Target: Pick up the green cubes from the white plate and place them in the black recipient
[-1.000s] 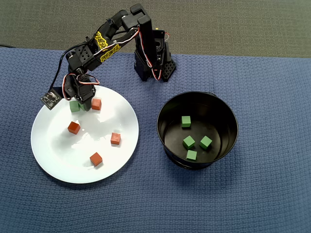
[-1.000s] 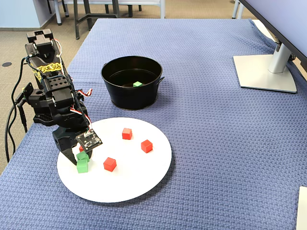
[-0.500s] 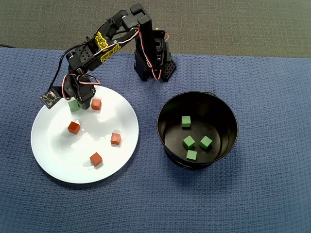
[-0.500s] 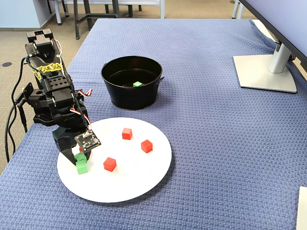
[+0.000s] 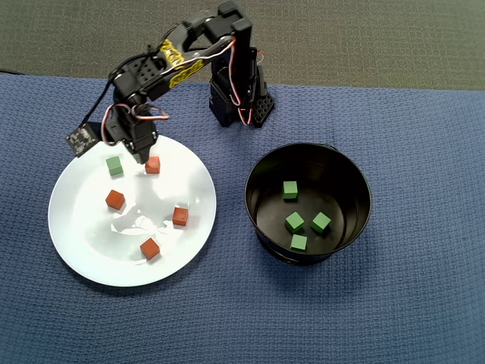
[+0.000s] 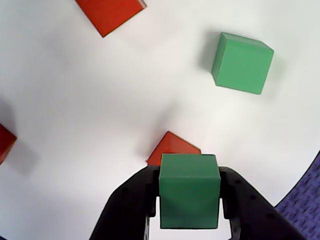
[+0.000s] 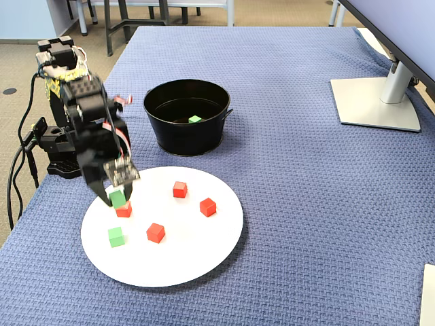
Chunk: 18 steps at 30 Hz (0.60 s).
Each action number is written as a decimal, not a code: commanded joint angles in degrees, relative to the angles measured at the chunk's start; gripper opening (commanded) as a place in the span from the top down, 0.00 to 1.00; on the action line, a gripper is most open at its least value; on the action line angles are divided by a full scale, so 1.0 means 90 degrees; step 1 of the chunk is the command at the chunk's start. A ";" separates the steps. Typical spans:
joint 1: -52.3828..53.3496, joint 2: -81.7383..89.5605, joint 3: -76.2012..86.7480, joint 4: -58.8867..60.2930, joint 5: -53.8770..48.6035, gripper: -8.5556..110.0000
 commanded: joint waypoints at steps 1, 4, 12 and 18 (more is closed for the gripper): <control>-0.0439 0.1016 -0.0469 0.0371 0.0840 0.93; -0.0811 0.1543 -0.0654 0.0664 0.1475 0.93; -0.2852 0.2686 -0.0967 0.0996 0.4307 0.93; -0.5186 0.3096 -0.0674 0.0859 0.6328 0.93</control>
